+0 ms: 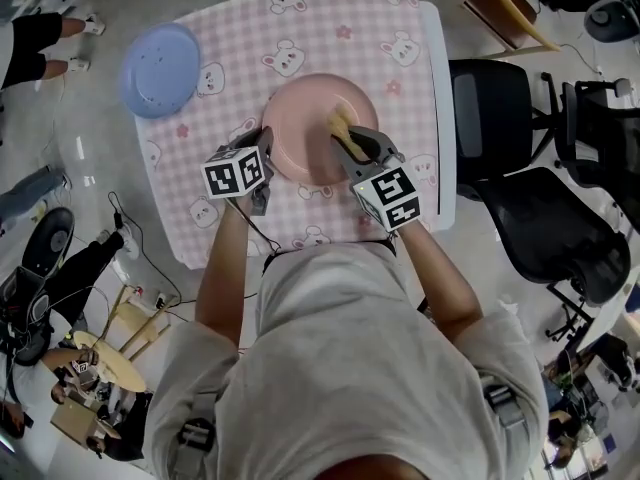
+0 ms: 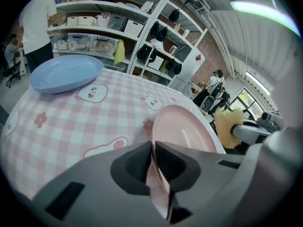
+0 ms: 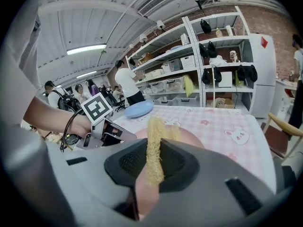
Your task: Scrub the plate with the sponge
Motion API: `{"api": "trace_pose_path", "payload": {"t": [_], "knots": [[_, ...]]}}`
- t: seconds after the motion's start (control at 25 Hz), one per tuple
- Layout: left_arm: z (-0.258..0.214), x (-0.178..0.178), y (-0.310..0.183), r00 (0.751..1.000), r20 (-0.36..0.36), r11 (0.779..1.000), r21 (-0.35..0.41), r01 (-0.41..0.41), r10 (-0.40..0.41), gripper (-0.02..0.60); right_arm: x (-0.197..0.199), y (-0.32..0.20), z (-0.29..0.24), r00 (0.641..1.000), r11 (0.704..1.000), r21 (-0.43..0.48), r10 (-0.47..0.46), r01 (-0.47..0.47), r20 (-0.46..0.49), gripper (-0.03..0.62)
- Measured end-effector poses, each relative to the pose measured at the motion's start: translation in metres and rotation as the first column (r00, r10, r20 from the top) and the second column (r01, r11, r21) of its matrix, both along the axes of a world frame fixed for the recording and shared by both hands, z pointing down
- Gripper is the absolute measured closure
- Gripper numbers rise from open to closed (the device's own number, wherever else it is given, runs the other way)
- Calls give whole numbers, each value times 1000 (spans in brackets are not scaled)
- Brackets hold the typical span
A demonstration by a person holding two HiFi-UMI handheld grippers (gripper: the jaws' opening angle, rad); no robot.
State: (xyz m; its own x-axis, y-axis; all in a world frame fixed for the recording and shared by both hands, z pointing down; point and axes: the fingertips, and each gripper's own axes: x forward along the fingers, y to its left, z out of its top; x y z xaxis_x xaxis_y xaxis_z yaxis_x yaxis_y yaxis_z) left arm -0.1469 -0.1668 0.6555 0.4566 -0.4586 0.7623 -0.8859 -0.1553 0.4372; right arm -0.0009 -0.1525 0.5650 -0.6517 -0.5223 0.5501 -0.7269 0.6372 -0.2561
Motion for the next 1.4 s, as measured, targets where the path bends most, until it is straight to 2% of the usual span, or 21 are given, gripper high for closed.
{"api": "trace_pose_path", "payload": {"t": [0.48, 0.76, 0.88, 1.08, 1.4], "knots": [[-34, 4, 1, 998, 66, 996, 85, 9, -14, 549, 4, -18, -8, 1000, 999, 28, -15, 15, -3, 526], [-38, 7, 4, 996, 85, 995, 102, 5, -14, 549, 3, -30, 4, 995, 997, 5, -80, 81, -55, 526], [-40, 9, 3, 996, 91, 994, 112, -10, 0, 549, -1, -39, 21, 989, 994, -25, -107, 105, -99, 526], [-43, 15, 3, 994, 105, 990, 130, -50, 37, 549, -11, -53, 68, 967, 978, -150, -172, 145, -187, 526], [-41, 15, 5, 995, 90, 991, 124, -48, 37, 546, -17, -53, 78, 962, 976, -163, -176, 143, -207, 525]]}}
